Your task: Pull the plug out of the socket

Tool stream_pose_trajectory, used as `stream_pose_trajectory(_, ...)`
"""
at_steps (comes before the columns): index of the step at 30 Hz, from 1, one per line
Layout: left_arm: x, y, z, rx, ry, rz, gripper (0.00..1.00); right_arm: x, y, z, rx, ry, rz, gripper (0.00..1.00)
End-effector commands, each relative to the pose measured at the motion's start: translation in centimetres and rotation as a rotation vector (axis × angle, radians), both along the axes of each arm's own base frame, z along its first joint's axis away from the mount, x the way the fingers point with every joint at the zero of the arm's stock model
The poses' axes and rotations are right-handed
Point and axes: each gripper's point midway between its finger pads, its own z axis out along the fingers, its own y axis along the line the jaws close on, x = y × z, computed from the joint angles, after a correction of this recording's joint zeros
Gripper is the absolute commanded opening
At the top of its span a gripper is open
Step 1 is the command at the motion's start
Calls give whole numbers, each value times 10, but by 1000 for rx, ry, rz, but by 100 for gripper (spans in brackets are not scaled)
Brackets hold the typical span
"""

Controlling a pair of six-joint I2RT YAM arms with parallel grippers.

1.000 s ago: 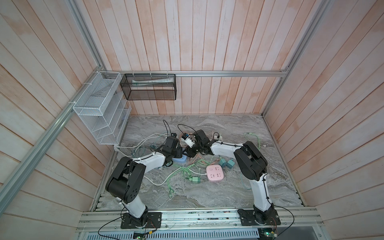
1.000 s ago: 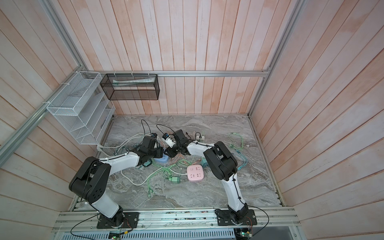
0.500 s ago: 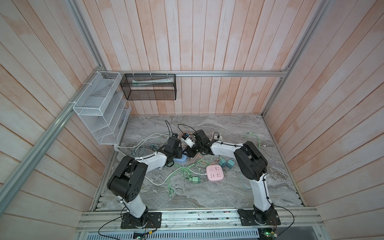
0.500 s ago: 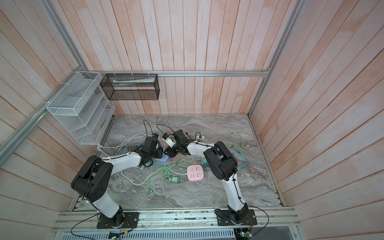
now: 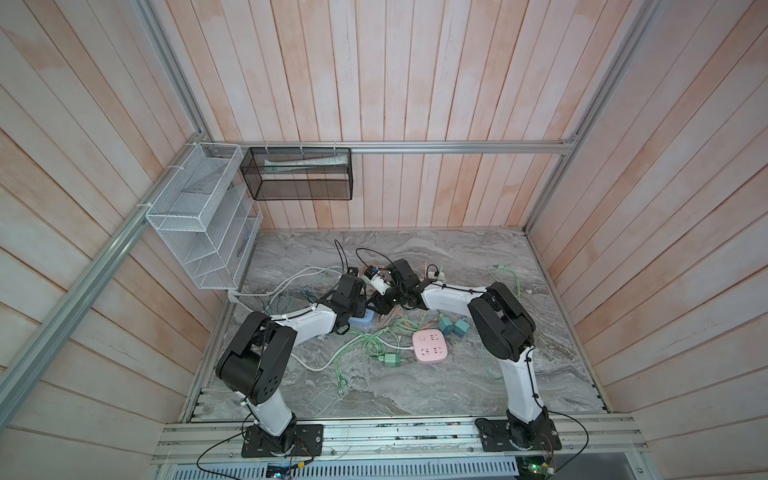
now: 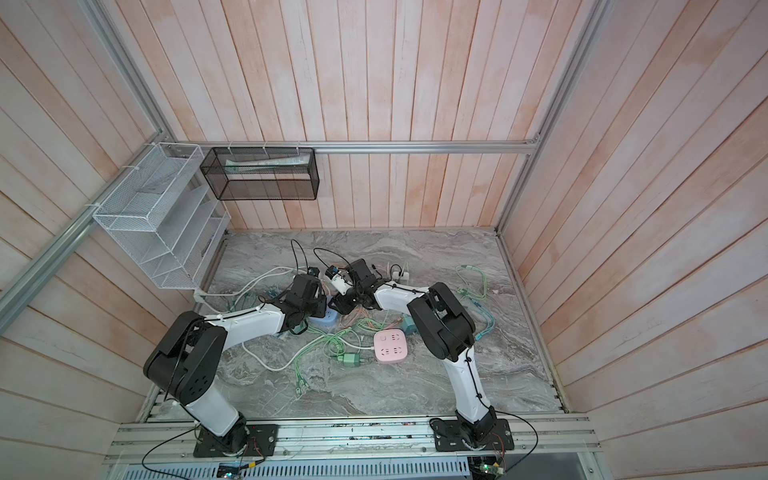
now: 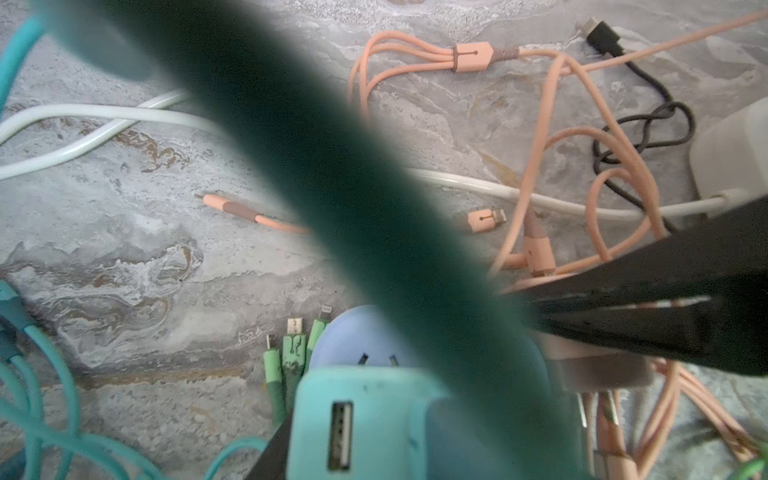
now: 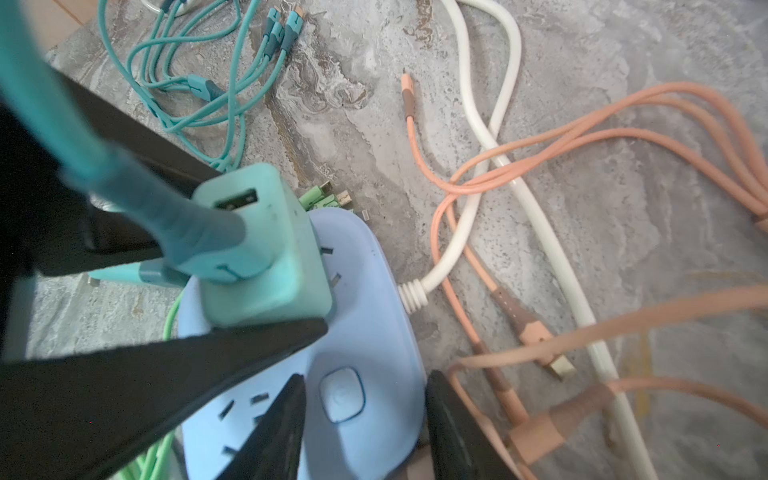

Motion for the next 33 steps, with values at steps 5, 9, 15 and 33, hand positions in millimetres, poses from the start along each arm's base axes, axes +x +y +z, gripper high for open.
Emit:
stream_pose_trajectory(5,12,-8,39,-56,-142,12,33,-34,-54,-84,-249,207,-65,47)
stream_pose_trajectory(9,12,-7,49,-79,-169,23,31,-34,-56,-86,-255,210,-68,47)
stream_pose_trajectory(15,12,-11,56,-103,-173,9,31,-32,-60,-90,-275,201,-85,46)
stream_pose_trajectory(33,1,37,40,-216,-75,110,34,-20,-32,-45,-132,154,-58,49)
